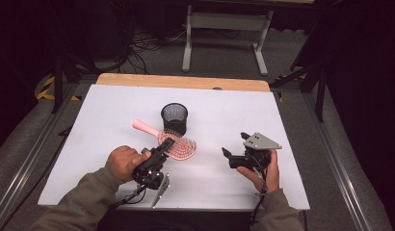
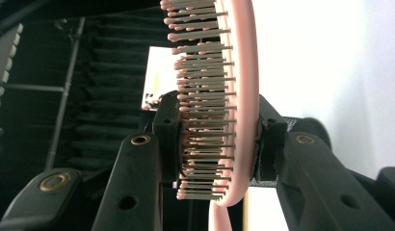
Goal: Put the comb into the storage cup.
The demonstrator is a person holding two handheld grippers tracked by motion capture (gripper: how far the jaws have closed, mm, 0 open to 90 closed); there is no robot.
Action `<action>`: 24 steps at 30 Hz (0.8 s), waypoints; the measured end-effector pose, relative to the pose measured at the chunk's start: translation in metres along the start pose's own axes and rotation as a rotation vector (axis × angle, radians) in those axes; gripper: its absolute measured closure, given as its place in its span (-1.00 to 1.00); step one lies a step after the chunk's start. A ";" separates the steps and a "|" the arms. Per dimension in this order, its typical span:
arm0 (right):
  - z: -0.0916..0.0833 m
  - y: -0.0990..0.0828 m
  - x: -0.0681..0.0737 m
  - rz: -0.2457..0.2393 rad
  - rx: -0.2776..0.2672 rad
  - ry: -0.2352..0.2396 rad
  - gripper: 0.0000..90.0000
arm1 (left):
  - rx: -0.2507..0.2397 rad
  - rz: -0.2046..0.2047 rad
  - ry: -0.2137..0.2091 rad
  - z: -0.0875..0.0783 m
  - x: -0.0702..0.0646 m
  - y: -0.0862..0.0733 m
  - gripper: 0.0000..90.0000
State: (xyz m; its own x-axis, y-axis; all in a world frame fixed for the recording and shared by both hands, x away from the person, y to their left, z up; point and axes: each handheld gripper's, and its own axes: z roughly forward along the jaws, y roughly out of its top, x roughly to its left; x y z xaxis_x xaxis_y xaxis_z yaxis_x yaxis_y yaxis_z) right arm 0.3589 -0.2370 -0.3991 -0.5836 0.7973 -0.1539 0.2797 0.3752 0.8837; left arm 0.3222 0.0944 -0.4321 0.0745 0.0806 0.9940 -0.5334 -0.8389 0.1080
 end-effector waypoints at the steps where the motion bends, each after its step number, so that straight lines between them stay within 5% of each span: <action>1: 0.000 -0.001 -0.001 0.003 0.003 0.000 -0.66 | 0.000 -0.008 0.000 0.000 0.002 -0.001 0.42; 4: 0.002 -0.004 -0.003 0.018 0.010 0.003 -0.65 | -0.013 -0.077 -0.015 -0.001 0.005 -0.002 0.42; 10: 0.004 -0.008 -0.004 0.031 0.020 0.011 -0.65 | -0.023 -0.126 -0.020 -0.005 0.013 -0.003 0.42; 19: 0.006 -0.010 -0.004 0.040 0.028 0.016 -0.65 | -0.016 -0.307 -0.026 -0.012 0.031 -0.017 0.42; 24: 0.007 -0.011 -0.004 0.042 0.032 0.018 -0.65 | -0.025 -0.366 -0.028 -0.014 0.039 -0.023 0.42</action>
State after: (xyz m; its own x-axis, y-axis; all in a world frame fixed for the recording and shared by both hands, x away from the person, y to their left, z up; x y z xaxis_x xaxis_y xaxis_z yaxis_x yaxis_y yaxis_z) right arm 0.3633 -0.2409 -0.4113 -0.5845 0.8041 -0.1086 0.3282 0.3567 0.8747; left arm 0.3257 0.1242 -0.3959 0.2873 0.3583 0.8883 -0.4871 -0.7438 0.4576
